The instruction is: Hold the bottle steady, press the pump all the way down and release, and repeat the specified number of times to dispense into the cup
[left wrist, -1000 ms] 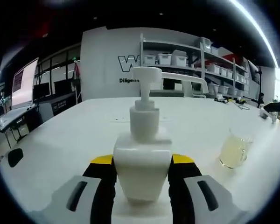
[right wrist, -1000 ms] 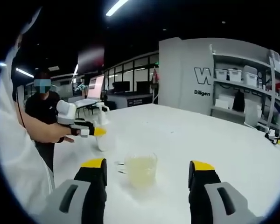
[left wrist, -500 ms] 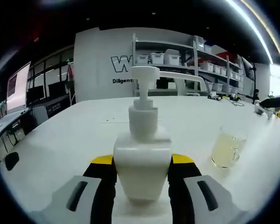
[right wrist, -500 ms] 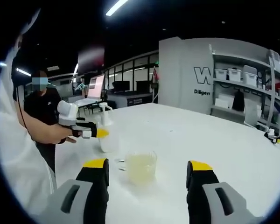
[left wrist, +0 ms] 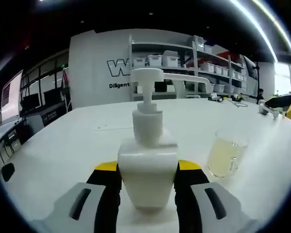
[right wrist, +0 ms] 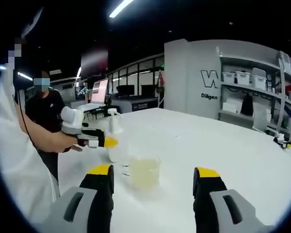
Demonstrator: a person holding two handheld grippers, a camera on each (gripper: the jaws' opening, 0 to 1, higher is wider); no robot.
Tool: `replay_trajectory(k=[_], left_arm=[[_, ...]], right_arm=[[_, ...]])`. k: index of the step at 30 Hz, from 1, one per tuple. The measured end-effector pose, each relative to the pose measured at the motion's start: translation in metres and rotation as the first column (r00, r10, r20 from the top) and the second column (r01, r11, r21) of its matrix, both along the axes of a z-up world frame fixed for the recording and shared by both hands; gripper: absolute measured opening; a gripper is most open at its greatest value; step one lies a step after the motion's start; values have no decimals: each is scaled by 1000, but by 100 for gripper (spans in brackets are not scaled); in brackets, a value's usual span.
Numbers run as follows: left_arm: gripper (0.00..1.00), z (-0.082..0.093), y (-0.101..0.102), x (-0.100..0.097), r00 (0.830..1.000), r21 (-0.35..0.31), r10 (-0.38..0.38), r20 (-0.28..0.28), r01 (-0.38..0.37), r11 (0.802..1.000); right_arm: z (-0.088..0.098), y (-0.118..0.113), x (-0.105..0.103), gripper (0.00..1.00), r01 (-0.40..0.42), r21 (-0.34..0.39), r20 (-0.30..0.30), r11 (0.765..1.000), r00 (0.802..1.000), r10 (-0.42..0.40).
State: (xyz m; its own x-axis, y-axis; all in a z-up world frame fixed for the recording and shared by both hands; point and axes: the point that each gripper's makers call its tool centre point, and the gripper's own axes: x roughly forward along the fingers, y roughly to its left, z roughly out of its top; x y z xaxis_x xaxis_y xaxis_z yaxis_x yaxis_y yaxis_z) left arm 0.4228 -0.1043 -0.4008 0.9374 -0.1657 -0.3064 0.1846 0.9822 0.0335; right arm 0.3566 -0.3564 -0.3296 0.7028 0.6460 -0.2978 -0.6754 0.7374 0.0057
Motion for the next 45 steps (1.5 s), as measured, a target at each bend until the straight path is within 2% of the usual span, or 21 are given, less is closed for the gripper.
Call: replay_trajectory(k=[1,2,4,5,18,20,21,22,24,25,27,28,30,37,38,39,42,45], left_arm=[[41,0,-3,0,1000,-1,-3,0,3,1000],[41,0,-6,0,1000,2,-5,2,5,1000],[41,0,-11,0,1000,1,-12,3,12,1000],[41,0,-12,0,1000,4,-15,6,15,1000],[41,0,-22,0,999,8,-38,8,38,999],[41,0,-24,0,999,9,-43,9,42,999],[41,0,-25,0,999,8,-44,10,44,999],[41,0,-27,0,999,9,-45,9,45,999],[41,0,-30,0,999,10,-50,8,50,999],[41,0,-32,0,998,10,-54,10,54,998],[41,0,-35,1,998,11,-60,9,60,998],[41,0,-36,1,998,11,-61,9,61,998],[41,-1,-39,1,998,10,-67,9,67,998],[40,0,-49,2,996,11,-87,11,87,996],[40,0,-50,2,996,13,-89,10,89,996],[40,0,-52,2,996,12,-91,9,91,996],[40,-1,-53,1,995,12,-96,10,96,995],[40,0,-55,1,995,12,-99,11,99,995]], right_arm=[[2,-2,0,65,-3,-9,25,1000,1000,4],[0,-2,-2,64,-6,2,-3,1000,1000,6],[2,-5,-1,66,-1,-7,19,1000,1000,1],[0,-6,-1,65,0,0,-4,1000,1000,0],[2,-9,-2,61,3,-9,6,1000,1000,-3],[-1,-9,-3,61,7,-3,-16,1000,1000,-7],[1,-10,-3,61,4,-10,4,1000,1000,-4],[0,-10,-4,61,3,-2,-11,1000,1000,-3],[1,-11,-3,60,3,-9,0,1000,1000,-3],[0,-11,-4,59,0,5,-20,1000,1000,0],[1,-13,-4,59,1,-8,1,1000,1000,-1],[-1,-12,-5,57,-6,-2,-19,1000,1000,6],[0,-13,-5,56,-5,-22,-1,1000,1000,5],[2,-19,-4,57,5,-2,-15,1000,1000,-5],[3,-21,-3,57,5,-22,5,1000,1000,-5],[1,-20,-5,54,-4,-7,-25,1000,1000,4],[1,-20,-5,53,-3,-22,-6,1000,1000,3],[1,-21,-5,53,-2,-14,-15,1000,1000,2]])
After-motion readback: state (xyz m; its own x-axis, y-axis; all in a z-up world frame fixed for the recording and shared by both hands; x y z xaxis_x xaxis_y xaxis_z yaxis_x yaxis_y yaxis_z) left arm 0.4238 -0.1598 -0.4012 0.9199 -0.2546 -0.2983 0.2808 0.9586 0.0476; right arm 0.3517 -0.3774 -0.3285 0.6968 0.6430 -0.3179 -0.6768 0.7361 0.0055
